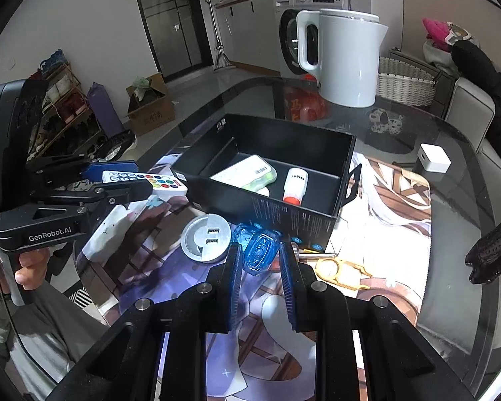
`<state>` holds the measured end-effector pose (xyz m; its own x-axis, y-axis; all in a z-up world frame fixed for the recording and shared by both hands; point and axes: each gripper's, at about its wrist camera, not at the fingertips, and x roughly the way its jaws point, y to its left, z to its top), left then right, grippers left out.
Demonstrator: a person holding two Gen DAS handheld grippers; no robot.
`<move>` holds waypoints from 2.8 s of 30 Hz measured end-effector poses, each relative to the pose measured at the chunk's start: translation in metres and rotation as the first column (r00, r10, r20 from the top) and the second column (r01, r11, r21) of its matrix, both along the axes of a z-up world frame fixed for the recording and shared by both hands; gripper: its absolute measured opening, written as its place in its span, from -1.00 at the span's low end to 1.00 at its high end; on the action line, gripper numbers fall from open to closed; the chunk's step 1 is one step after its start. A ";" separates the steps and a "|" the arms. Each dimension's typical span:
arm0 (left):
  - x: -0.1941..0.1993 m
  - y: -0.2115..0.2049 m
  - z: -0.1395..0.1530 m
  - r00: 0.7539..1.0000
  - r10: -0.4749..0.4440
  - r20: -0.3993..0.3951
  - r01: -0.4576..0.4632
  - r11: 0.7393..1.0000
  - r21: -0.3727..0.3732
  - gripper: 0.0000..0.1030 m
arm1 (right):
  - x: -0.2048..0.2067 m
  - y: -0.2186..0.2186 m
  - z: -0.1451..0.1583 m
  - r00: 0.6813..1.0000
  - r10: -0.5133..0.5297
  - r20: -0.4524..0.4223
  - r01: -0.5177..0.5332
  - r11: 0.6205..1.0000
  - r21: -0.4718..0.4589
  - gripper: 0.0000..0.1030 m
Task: Organize rigid objects
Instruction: 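Lift the remote and blue bottle and lower both into the black box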
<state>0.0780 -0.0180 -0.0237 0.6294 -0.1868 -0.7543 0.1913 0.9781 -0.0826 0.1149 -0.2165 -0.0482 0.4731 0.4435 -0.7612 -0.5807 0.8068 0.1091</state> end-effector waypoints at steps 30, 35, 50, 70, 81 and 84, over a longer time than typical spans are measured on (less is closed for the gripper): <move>-0.083 0.004 0.095 0.774 0.080 0.628 -0.035 0.996 -0.083 -0.27 | -0.100 -0.003 0.088 0.778 -0.175 0.603 0.027 0.969 0.246 -0.58; -0.086 0.002 0.097 0.765 0.084 0.638 -0.037 0.995 -0.087 -0.27 | -0.105 -0.004 0.089 0.775 -0.177 0.607 0.025 0.968 0.251 -0.58; -0.041 -0.013 0.089 0.780 0.109 0.616 -0.055 0.993 -0.106 -0.27 | -0.072 0.006 0.087 0.785 -0.191 0.589 0.035 0.964 0.265 -0.58; 0.022 -0.011 0.067 0.823 0.155 0.546 -0.098 0.986 -0.132 -0.27 | 0.004 0.028 0.075 0.818 -0.213 0.534 0.083 0.963 0.257 -0.58; 0.037 -0.015 0.059 0.859 0.145 0.491 -0.101 0.988 -0.116 -0.27 | 0.012 0.027 0.074 0.833 -0.215 0.510 0.095 0.963 0.251 -0.58; 0.045 -0.015 0.054 0.882 0.136 0.451 -0.091 0.988 -0.121 -0.27 | 0.016 0.027 0.072 0.842 -0.217 0.494 0.106 0.964 0.242 -0.58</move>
